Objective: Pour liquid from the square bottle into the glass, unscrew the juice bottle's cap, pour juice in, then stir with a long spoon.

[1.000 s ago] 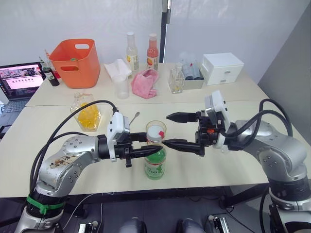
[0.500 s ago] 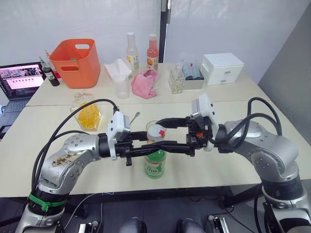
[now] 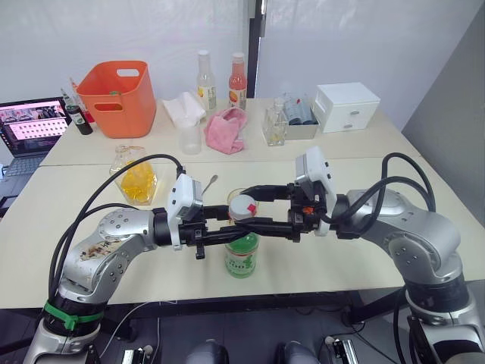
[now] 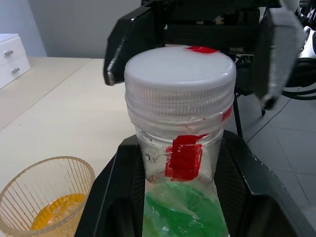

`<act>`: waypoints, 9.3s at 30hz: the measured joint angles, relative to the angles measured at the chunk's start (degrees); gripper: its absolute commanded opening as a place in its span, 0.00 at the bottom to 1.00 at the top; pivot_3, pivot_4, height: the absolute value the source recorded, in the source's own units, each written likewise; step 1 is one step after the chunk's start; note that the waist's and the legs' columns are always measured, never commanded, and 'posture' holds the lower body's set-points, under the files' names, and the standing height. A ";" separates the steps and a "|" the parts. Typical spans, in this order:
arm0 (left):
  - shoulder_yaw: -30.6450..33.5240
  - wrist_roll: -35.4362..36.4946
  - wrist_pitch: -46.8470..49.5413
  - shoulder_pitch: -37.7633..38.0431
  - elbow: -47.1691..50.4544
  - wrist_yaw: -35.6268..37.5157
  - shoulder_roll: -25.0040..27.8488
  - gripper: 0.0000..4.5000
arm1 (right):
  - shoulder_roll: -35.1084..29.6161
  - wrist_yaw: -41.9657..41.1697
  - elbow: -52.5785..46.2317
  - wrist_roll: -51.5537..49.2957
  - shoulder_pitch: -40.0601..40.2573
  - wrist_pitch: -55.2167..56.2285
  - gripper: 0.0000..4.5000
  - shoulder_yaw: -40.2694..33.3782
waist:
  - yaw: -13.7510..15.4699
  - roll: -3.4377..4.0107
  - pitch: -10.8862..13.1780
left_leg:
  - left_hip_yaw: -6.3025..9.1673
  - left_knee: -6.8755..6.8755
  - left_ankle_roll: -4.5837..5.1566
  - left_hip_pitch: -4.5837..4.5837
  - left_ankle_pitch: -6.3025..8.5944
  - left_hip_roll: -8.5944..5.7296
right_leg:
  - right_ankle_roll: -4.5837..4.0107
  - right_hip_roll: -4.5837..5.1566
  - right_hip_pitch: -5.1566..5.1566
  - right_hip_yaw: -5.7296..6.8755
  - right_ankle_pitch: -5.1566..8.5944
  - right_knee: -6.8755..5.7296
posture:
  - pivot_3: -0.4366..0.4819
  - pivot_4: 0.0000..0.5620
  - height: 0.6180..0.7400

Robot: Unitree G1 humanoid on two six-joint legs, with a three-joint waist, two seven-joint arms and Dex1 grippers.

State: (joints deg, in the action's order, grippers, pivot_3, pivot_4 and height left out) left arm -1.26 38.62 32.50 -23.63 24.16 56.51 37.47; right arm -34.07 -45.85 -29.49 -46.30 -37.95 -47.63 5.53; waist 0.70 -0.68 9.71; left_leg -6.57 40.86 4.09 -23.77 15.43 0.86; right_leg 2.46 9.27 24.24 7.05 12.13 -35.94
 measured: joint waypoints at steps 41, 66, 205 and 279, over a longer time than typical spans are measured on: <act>-0.39 -0.62 -1.59 -0.17 -0.19 3.51 1.70 0.32 | 4.16 -39.37 33.83 10.57 -17.81 22.62 0.37 10.19 | -0.55 0.00 0.00 | 0.00 0.00 0.02 0.02 0.00 0.01 | 0.00 -0.06 -0.01 0.01 0.00 -0.05 | 0.48 0.27 0.78; -0.11 -0.66 -2.42 -0.46 -1.22 4.28 2.45 0.32 | -1.61 -43.45 40.53 -0.18 -26.44 21.85 0.99 15.56 | -0.89 -0.04 -0.04 | 0.02 -0.03 -0.09 -0.03 -0.04 0.06 | -0.13 0.02 0.02 0.06 -0.08 -0.13 | 0.48 0.27 0.78; -0.72 -2.75 -4.87 0.40 -1.16 1.06 0.61 0.32 | 0.22 19.43 -4.77 -13.44 -3.32 -12.48 0.36 -2.80 | 0.06 -0.04 -0.03 | 0.03 -0.04 0.01 -0.04 0.00 0.02 | -0.10 0.04 0.02 0.04 -0.10 0.07 | 0.48 0.27 0.78; -0.07 -2.45 -4.98 1.08 -0.52 1.90 1.54 0.32 | -3.57 20.10 -4.30 -15.70 -5.87 -11.78 1.00 -1.57 | -0.07 -0.07 -0.08 | -0.01 -0.08 -0.01 -0.05 0.01 0.06 | -0.12 0.00 0.07 0.05 -0.08 0.07 | 0.48 0.27 0.78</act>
State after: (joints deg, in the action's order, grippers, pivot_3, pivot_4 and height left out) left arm -1.33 36.17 27.52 -22.55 23.63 58.41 39.02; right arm -37.64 -25.76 -33.79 -62.00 -43.82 -59.41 3.96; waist 0.64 -0.75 9.64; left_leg -6.57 40.78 4.08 -23.82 15.44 0.92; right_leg 2.34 9.27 24.31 7.11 12.05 -35.86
